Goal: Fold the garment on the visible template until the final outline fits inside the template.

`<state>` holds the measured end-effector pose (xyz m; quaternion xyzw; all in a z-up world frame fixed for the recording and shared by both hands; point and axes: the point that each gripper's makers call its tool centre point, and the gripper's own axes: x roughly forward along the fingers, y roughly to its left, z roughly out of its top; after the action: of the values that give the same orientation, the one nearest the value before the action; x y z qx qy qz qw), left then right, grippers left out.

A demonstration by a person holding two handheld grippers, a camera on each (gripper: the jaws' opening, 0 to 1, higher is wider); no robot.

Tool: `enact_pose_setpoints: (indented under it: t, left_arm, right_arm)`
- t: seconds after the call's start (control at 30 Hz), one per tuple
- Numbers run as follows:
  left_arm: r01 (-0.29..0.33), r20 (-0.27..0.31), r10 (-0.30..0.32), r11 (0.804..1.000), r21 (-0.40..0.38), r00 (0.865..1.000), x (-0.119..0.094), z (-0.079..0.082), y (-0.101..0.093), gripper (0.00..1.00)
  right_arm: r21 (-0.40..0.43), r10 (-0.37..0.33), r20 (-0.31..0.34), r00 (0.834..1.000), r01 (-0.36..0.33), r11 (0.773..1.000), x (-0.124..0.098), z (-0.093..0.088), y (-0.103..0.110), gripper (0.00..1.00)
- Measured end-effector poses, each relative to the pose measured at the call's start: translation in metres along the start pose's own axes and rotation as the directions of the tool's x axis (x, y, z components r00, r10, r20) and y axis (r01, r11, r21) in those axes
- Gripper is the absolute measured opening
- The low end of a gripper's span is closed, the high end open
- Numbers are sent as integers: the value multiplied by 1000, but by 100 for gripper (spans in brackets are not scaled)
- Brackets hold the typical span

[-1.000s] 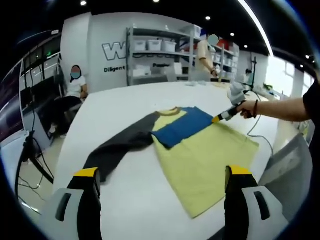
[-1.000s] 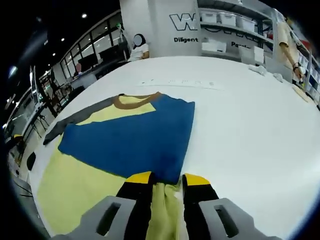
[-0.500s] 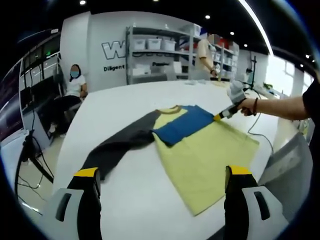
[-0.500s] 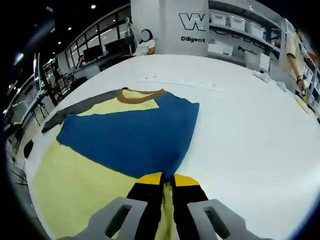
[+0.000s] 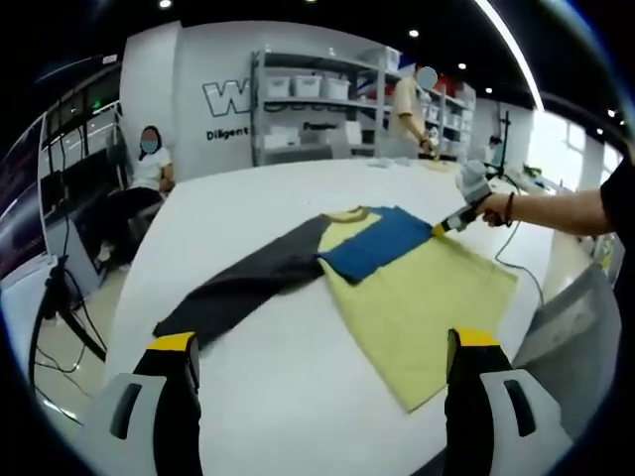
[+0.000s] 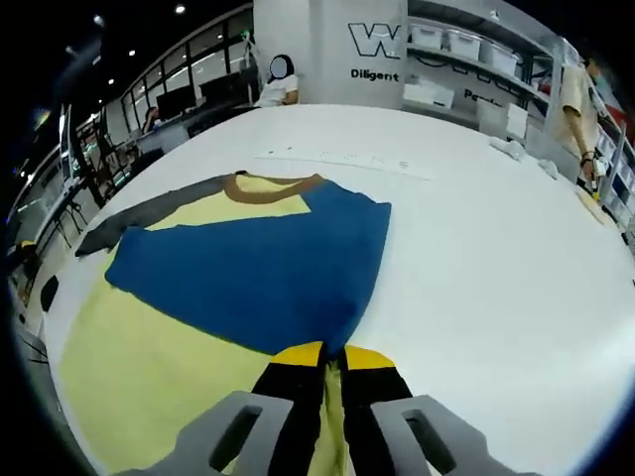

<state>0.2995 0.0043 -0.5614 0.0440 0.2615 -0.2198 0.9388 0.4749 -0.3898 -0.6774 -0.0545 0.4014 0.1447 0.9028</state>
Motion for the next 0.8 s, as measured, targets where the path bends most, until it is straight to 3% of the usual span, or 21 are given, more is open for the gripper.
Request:
enact_pose_setpoints:
  t: [0.33, 0.57, 0.67, 0.8]
  left_arm:
    - [-4, -5, 4, 1000, 0, 1000, -1, -2, 2, 99]
    - [-3, -11, 3, 1000, 1, 1000, 0, -2, 1, 99]
    - [-4, -13, 4, 1000, 3, 1000, 0, -2, 2, 99]
    - [-5, -15, 5, 1000, 0, 1000, 0, -3, 2, 99]
  right_arm:
    - [6, -41, -11, 999, 41, 999, -4, -5, -23, 0]
    - [13, -45, -16, 999, 45, 999, -5, -6, -26, 0]
    - [27, -45, -15, 999, 45, 999, -5, -6, -27, 0]
    - [103, -45, 0, 999, 45, 994, -6, -7, -34, 8]
